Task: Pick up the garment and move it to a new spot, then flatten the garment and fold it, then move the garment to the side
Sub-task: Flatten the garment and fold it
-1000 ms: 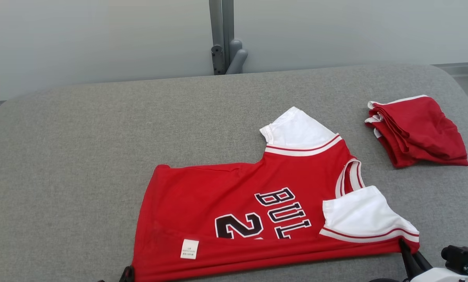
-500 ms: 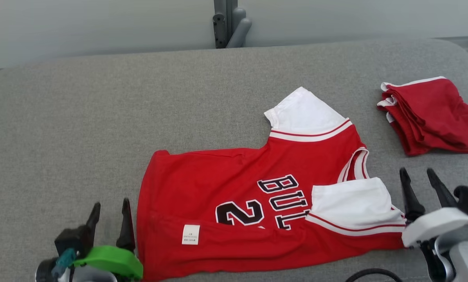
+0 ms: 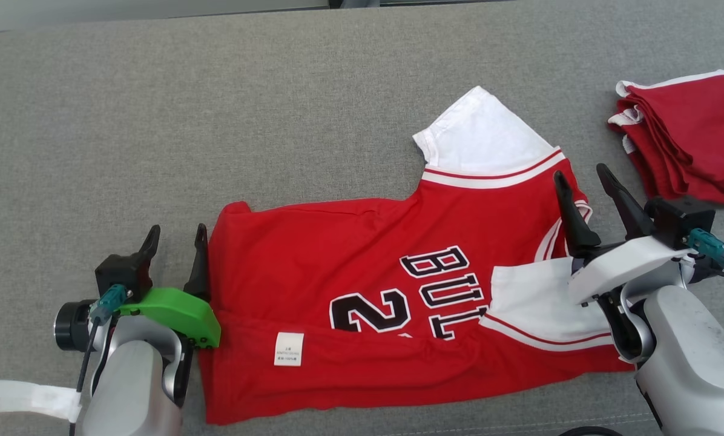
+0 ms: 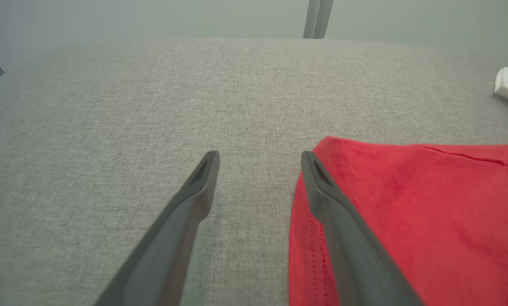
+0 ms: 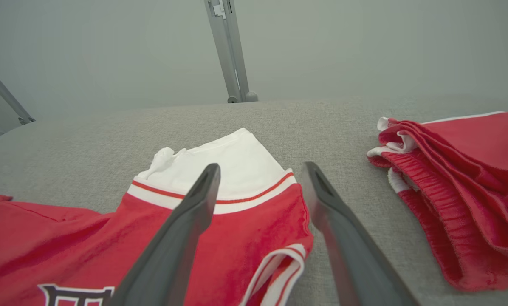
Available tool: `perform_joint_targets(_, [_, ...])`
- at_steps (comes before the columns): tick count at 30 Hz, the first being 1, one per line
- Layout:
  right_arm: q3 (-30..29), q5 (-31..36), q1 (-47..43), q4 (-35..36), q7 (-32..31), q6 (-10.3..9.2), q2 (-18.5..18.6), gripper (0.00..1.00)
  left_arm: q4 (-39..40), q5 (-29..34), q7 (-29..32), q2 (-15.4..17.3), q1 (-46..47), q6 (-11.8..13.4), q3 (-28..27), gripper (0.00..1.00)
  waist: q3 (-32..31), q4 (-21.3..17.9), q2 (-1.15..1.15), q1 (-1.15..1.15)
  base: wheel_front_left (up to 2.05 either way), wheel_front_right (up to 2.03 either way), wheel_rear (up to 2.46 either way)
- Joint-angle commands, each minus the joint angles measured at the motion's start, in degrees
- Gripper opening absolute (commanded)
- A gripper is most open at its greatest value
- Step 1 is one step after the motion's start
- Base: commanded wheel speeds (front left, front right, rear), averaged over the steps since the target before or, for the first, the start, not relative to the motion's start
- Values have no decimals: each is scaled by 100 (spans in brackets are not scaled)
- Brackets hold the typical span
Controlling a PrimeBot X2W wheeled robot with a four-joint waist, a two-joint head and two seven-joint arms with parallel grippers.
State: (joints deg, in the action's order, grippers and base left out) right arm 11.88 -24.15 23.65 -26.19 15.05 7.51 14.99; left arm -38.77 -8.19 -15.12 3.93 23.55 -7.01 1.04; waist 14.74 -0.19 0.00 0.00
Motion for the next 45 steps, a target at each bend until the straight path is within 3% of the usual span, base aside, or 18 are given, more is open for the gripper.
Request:
perform_joint_targets(1, [23, -36, 57, 8, 14, -5, 4, 100, -66, 37, 1, 32, 126, -8, 27, 100, 100, -37, 0, 0, 0, 0, 0])
perform_joint_targets(22, [267, -110, 351, 4, 14, -5, 111, 100, -1076, -96, 1, 64, 964, -53, 858, 100, 346, -126, 0, 0, 0, 0, 0])
perform_joint_targets(23, [286, -113, 376, -2, 14, -5, 121, 100, -1094, -103, 1, 71, 991, -53, 891, 80, 354, -124, 0, 0, 0, 0, 0])
perform_joint_targets(24, [313, -112, 401, -14, 14, -5, 134, 100, -1115, -125, 1, 78, 1016, -53, 915, 46, 361, -121, 0, 0, 0, 0, 0])
perform_joint_targets(25, [313, -112, 401, -14, 14, -5, 134, 100, -1115, -125, 1, 78, 1016, -53, 915, 46, 361, -121, 0, 0, 0, 0, 0])
perform_joint_targets(26, [338, -119, 429, -30, 14, -5, 150, 100, -1131, -132, 1, 84, 1042, -53, 933, 31, 369, -117, 0, 0, 0, 0, 0])
perform_joint_targets(27, [372, -134, 464, -50, 14, -5, 165, 100, -1146, -135, 1, 88, 1061, -53, 945, 6, 377, -111, 0, 0, 0, 0, 0])
perform_joint_targets(28, [411, -153, 509, -77, 14, -5, 185, 100, -1158, -141, 1, 88, 1076, -52, 966, 0, 384, -102, 0, 0, 0, 0, 0])
perform_joint_targets(37, [891, -433, 1314, -555, -136, -5, 560, 100, -1136, -296, 2, 48, 1212, -24, 1086, 0, 439, 196, 0, 0, 0, 0, 0])
perform_joint_targets(45, [1558, -680, 2577, -1376, -1242, -5, 911, 100, -437, -260, 2, -52, 1033, 61, 961, 0, 689, 690, 0, 0, 0, 0, 0])
